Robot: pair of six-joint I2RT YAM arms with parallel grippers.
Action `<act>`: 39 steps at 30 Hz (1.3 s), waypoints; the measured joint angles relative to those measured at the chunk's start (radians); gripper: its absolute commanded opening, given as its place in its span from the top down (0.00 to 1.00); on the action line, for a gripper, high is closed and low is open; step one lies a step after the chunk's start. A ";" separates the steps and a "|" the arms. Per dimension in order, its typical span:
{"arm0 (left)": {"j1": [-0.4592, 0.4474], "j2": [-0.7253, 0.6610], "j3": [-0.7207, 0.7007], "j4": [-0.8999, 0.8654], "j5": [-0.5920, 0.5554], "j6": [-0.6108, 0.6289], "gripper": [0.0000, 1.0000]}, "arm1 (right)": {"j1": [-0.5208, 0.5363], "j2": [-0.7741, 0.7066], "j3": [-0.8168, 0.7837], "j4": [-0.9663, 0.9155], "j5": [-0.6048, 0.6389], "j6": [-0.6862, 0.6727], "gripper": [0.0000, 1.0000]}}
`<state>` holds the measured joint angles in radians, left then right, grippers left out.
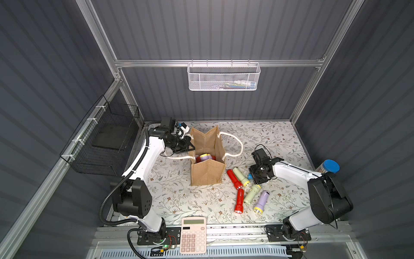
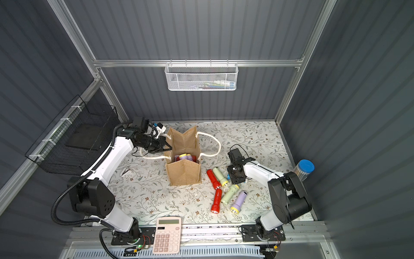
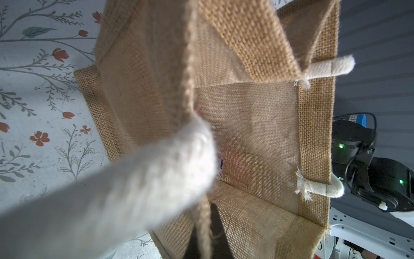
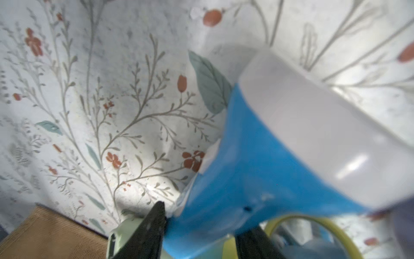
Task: Put the flashlights into the tote bags
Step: Pick up the flashlight from the center of the board.
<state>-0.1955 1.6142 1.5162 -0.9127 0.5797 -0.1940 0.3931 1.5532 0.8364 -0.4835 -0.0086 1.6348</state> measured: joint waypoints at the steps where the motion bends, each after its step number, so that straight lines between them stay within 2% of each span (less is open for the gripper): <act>1: 0.000 0.000 0.000 0.000 -0.001 0.000 1.00 | -0.004 0.016 0.008 -0.007 0.002 -0.013 0.50; 11: 0.000 0.003 0.000 0.000 -0.004 0.000 1.00 | -0.015 0.108 0.094 -0.066 0.005 -0.146 0.56; 14: 0.000 0.003 0.000 0.000 -0.006 0.000 1.00 | -0.016 0.119 0.104 -0.078 0.004 -0.178 0.62; 20: 0.000 0.008 0.000 0.000 -0.008 0.000 1.00 | -0.027 0.129 0.126 -0.093 0.005 -0.256 0.80; 24: 0.000 0.008 0.000 0.000 -0.009 0.000 1.00 | -0.032 0.127 0.166 -0.116 0.025 -0.318 0.86; 34: 0.000 0.009 0.002 0.001 -0.011 0.000 1.00 | -0.031 -0.056 0.330 -0.180 0.069 -0.480 0.92; 39: 0.000 0.009 0.002 0.001 -0.011 0.000 1.00 | -0.003 -0.139 0.485 -0.160 0.079 -0.620 0.89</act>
<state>-0.1955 1.6234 1.5177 -0.9115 0.5690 -0.1944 0.3897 1.4139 1.3212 -0.6434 0.0708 1.0149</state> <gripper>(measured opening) 0.051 0.320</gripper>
